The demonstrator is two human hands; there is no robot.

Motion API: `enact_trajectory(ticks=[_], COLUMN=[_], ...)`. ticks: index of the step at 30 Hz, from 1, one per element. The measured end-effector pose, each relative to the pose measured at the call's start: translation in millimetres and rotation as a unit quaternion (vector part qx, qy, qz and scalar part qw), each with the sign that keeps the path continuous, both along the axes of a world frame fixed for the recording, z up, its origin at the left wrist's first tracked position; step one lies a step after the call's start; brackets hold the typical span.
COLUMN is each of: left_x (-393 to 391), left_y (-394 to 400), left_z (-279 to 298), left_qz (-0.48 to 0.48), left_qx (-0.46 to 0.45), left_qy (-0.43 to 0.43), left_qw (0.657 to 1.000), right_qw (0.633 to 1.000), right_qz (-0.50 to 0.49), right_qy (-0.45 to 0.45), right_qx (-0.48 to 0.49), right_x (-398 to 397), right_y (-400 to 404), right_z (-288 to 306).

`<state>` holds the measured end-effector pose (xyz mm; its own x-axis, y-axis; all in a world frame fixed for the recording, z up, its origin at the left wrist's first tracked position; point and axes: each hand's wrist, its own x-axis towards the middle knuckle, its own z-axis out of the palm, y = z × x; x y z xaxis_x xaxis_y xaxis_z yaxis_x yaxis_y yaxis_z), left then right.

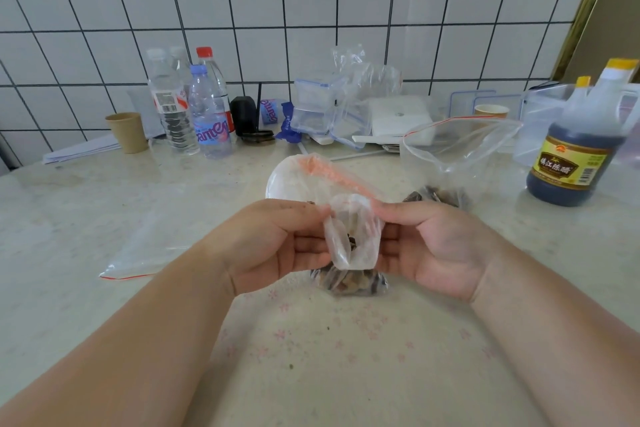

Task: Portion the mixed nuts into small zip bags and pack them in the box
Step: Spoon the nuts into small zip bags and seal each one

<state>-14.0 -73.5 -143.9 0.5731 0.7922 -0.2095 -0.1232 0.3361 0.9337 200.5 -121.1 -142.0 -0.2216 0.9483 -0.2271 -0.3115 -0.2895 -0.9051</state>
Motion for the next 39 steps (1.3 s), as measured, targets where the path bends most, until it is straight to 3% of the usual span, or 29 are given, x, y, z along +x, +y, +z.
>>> enact_trajectory(ticks=[2, 4, 7, 9, 12, 14, 15, 19, 21, 24, 27, 30, 33, 36, 38, 39], left_x=[4, 7, 6, 4, 5, 6, 6, 4, 5, 6, 6, 8, 9, 12, 14, 15], left_y=[-2, -2, -1, -1, -3, -3, -3, -2, -3, -3, -3, -7, -6, -3, -4, -4], left_z=[-2, -3, -3, -4, -7, -8, -8, -2, 0, 2, 3, 1, 0, -5, -8, -9], left_qz=[0.000, 0.028, 0.105, 0.154, 0.208, 0.237, 0.240, 0.169, 0.116, 0.067, 0.054, 0.031, 0.073, 0.173, 0.218, 0.229], left_qx=[0.023, 0.048, 0.137, 0.224, 0.356, 0.376, 0.359, 0.190, 0.132, 0.072, 0.051, 0.065, 0.137, 0.279, 0.330, 0.330], left_qy=[0.019, 0.060, 0.158, 0.246, 0.374, 0.389, 0.367, 0.183, 0.111, 0.046, 0.043, 0.062, 0.135, 0.270, 0.313, 0.315], left_qw=[1.000, 0.997, 0.972, 0.931, 0.831, 0.807, 0.824, 0.950, 0.978, 0.994, 0.996, 0.995, 0.979, 0.905, 0.863, 0.860], right_qw=[0.998, 0.982, 0.904, 0.852, 0.795, 0.791, 0.809, 0.925, 0.966, 0.985, 0.990, 0.958, 0.863, 0.797, 0.776, 0.774], right_qz=[-0.002, -0.030, -0.079, -0.092, -0.128, -0.142, -0.147, -0.124, -0.066, 0.012, -0.031, -0.106, -0.166, -0.192, -0.216, -0.220], right_qy=[-0.055, -0.167, -0.393, -0.485, -0.554, -0.553, -0.529, -0.327, -0.215, -0.145, -0.122, -0.223, -0.415, -0.507, -0.537, -0.547], right_qx=[0.033, 0.077, 0.148, 0.175, 0.212, 0.219, 0.212, 0.149, 0.123, 0.089, 0.069, 0.148, 0.235, 0.266, 0.250, 0.231], right_x=[-6, -11, -10, -9, -6, -4, -4, -7, -6, -5, -8, -11, -8, -8, -8, -8], right_y=[-1, -2, -2, -3, -3, -2, -2, 0, -1, -3, -2, 0, 2, 2, 3, 3], right_z=[-2, -4, -8, -9, -9, -8, -7, -4, 0, 1, -1, -5, -8, -7, -7, -7])
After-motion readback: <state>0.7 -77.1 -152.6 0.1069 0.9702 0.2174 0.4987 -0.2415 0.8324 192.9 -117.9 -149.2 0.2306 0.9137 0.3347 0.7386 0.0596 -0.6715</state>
